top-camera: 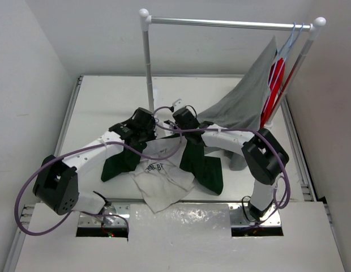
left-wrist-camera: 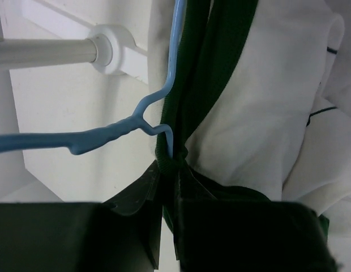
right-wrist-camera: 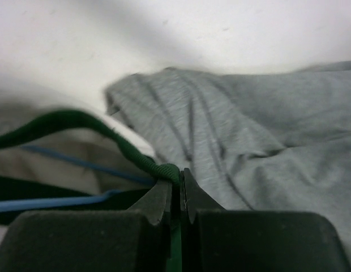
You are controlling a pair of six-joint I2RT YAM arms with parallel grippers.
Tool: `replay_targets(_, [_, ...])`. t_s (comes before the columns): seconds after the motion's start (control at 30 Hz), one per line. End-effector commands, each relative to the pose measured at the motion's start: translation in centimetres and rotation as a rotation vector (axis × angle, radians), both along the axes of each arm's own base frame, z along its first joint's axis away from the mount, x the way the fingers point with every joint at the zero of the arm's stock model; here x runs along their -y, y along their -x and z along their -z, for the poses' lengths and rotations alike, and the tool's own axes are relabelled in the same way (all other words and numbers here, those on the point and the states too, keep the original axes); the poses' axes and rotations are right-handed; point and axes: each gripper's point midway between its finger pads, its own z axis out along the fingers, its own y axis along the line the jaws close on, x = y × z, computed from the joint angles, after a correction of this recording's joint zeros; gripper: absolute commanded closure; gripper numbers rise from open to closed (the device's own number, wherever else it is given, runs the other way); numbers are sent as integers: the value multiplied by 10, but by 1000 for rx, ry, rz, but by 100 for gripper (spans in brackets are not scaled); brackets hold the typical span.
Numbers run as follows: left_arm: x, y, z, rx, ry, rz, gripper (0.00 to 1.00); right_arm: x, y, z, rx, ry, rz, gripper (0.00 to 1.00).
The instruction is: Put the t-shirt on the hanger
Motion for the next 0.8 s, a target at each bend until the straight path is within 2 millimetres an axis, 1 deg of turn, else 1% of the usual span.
replay_targets(0.0, [32, -17, -31, 78, 133, -6, 100, -26, 9, -2, -53, -147, -107, 100])
replay_targets(0.03, [42, -17, -38, 70, 198, -11, 100, -39, 9, -10, -40, -228, -142, 100])
replay_targets(0.07, [44, -17, -41, 68, 223, -15, 100, -45, 14, -13, -50, -275, -177, 100])
replay_targets(0.1, [46, -16, -42, 68, 242, -20, 100, -52, 23, -24, -56, -346, -238, 100])
replay_targets(0.13, [45, -14, -45, 70, 261, -36, 100, -56, 27, -34, -43, -379, -272, 100])
replay_targets(0.17, [49, -13, -46, 69, 287, -23, 100, -58, 32, -43, -32, -404, -306, 100])
replay_targets(0.2, [49, -9, -45, 65, 300, -17, 100, -64, 46, -59, -16, -447, -406, 98])
replay_targets(0.23, [50, -7, -45, 64, 310, -9, 100, -66, 53, -67, -8, -460, -453, 91])
replay_targets(0.27, [51, -6, -45, 63, 321, 1, 100, -68, 60, -75, -1, -474, -495, 78])
replay_targets(0.3, [55, 0, -44, 46, 341, 33, 100, -67, 72, -89, 12, -478, -562, 46])
replay_targets(0.33, [58, 4, -44, 37, 352, 47, 100, -65, 77, -96, 18, -476, -586, 33])
replay_targets(0.37, [60, 6, -45, 32, 364, 57, 100, -64, 81, -102, 27, -473, -607, 23])
replay_targets(0.4, [61, 10, -46, 25, 375, 72, 100, -60, 89, -110, 54, -445, -667, 11])
replay_targets(0.47, [66, 17, -46, 7, 396, 114, 100, -58, 94, -112, 74, -421, -720, 6])
replay_targets(0.5, [68, 22, -46, 0, 404, 143, 100, -57, 96, -109, 78, -392, -756, 6])
replay_targets(0.53, [69, 24, -46, -3, 410, 152, 100, -63, 103, -106, 50, -408, -820, 6])
replay_targets(0.57, [70, 25, -46, -6, 414, 158, 100, -67, 101, -109, 44, -416, -849, 7])
replay_targets(0.6, [72, 28, -49, -13, 424, 176, 100, -70, 103, -105, 23, -405, -890, 9])
replay_targets(0.63, [73, 29, -49, -16, 429, 184, 100, -76, 103, -104, 8, -411, -926, 13])
replay_targets(0.67, [74, 31, -50, -22, 431, 194, 100, -82, 106, -86, -68, -417, -955, 14])
replay_targets(0.7, [75, 35, -53, -22, 446, 209, 100, -89, 102, -92, -74, -417, -980, 16])
replay_targets(0.73, [75, 37, -55, -20, 453, 216, 100, -93, 100, -90, -89, -419, -989, 18])
replay_targets(0.77, [75, 37, -56, -17, 461, 214, 100, -96, 90, -84, -102, -417, -978, 30])
